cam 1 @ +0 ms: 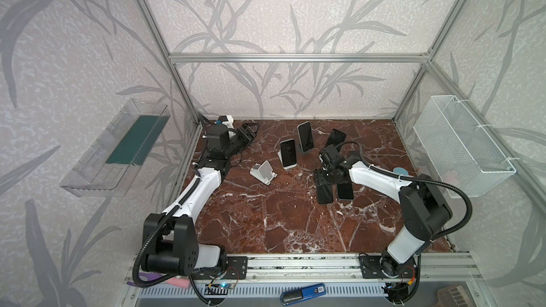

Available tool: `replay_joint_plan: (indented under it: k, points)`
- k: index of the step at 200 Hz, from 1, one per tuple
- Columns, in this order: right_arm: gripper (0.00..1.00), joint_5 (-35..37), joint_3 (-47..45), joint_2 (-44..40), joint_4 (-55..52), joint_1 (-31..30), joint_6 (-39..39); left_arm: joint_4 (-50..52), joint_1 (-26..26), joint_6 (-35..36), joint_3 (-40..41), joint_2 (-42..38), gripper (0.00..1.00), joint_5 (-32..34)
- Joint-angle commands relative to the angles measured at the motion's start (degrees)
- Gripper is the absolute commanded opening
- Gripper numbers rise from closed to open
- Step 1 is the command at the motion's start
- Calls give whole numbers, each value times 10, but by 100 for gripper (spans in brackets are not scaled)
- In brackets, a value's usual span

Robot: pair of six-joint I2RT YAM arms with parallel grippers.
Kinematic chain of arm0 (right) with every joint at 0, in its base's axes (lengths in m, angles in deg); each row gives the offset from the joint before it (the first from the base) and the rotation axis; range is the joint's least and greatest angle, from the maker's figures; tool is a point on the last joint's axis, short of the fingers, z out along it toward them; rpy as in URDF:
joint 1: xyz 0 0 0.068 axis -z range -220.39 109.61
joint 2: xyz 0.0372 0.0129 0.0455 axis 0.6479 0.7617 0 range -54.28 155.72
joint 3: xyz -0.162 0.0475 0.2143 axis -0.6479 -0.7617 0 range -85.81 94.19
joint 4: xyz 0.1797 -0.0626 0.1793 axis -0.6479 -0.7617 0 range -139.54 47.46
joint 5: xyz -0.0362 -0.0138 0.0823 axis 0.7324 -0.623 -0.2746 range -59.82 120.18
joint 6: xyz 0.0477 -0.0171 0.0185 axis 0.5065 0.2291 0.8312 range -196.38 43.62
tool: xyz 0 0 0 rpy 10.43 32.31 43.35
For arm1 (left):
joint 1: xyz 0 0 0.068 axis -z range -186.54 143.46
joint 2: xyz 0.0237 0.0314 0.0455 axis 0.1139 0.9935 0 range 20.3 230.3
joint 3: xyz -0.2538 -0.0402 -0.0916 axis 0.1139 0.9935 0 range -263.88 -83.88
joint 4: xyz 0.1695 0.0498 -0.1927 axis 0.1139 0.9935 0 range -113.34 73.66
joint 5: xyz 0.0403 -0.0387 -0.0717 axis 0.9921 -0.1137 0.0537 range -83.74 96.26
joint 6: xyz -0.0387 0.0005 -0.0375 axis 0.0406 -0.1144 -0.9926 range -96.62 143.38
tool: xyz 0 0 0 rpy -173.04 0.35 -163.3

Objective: Remove the phone from the phone stand
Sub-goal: Place the phone at the center of the table.

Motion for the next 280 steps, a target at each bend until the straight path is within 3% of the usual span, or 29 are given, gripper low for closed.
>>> replay_joint_plan:
  k: [1, 104, 280]
  points:
    - [71, 12, 24, 21, -5, 3, -5, -15, 2, -5, -19, -2, 72, -10]
    - [75, 54, 28, 70, 14, 5, -6, -14, 1, -3, -19, -4, 72, -12]
    - [79, 102, -29, 80, 66, 7, 72, -10, 1, -2, -20, -13, 72, -9]
